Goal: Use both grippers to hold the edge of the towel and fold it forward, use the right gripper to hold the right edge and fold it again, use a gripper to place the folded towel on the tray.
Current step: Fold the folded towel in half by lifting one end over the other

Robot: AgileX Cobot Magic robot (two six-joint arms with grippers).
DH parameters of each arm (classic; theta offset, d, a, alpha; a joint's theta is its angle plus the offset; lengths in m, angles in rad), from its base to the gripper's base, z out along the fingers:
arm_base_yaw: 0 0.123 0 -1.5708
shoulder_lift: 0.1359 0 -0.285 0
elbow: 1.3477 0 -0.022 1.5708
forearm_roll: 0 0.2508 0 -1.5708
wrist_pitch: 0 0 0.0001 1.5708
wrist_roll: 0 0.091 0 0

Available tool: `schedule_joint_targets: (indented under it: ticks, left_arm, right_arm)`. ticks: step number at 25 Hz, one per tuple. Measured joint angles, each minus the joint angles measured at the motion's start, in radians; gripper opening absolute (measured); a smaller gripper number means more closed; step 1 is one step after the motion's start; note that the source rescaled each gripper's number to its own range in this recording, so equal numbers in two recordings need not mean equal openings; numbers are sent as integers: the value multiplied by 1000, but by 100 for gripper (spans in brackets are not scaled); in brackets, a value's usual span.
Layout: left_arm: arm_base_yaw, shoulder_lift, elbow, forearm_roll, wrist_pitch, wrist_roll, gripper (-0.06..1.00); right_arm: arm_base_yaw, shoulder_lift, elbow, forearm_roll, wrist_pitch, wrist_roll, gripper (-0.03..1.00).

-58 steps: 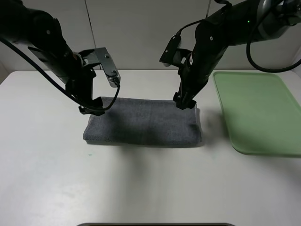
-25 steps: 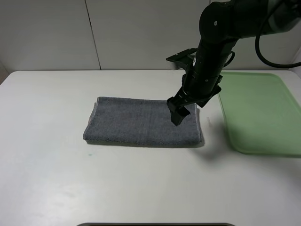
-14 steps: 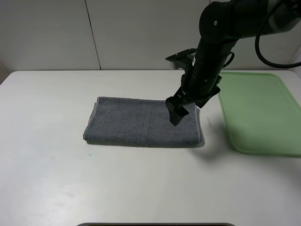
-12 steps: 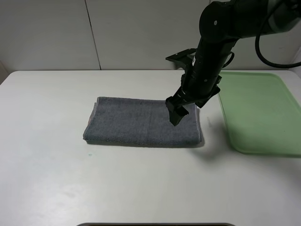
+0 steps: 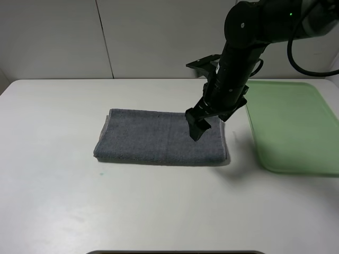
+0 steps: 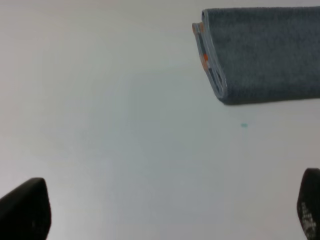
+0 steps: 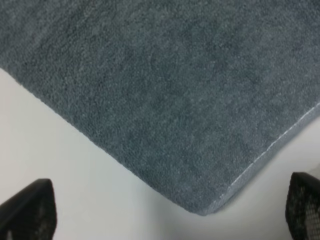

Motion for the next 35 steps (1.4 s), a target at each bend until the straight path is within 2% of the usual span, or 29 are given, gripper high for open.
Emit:
schedule_joint_targets:
  ticks: [4,9,18,19,21,27,35]
  left_arm:
    - [0,0,0,1,0,-5,100]
    - [34,0,0,1,0,-6,100]
    - [294,0,0,1,0,-6,100]
    - [294,0,0,1,0,-6,100]
    - [365,0,0,1,0,-6,100]
    - [397,0,0,3,0,-6,100]
    - [397,0,0,4,0,-6,100]
  right_arm:
    - [0,0,0,1,0,17,100]
    - [0,0,0,3,-33,126,100]
    - [-5,2,0,-13,-153,498,100]
    - [-11,10,-1,-13,-163,532,100]
    - [-25,32,-1,-13,-187,569,100]
    - [-76,110,-1,-15,-217,582,100]
    - [-151,157,-2,-20,-234,498,100]
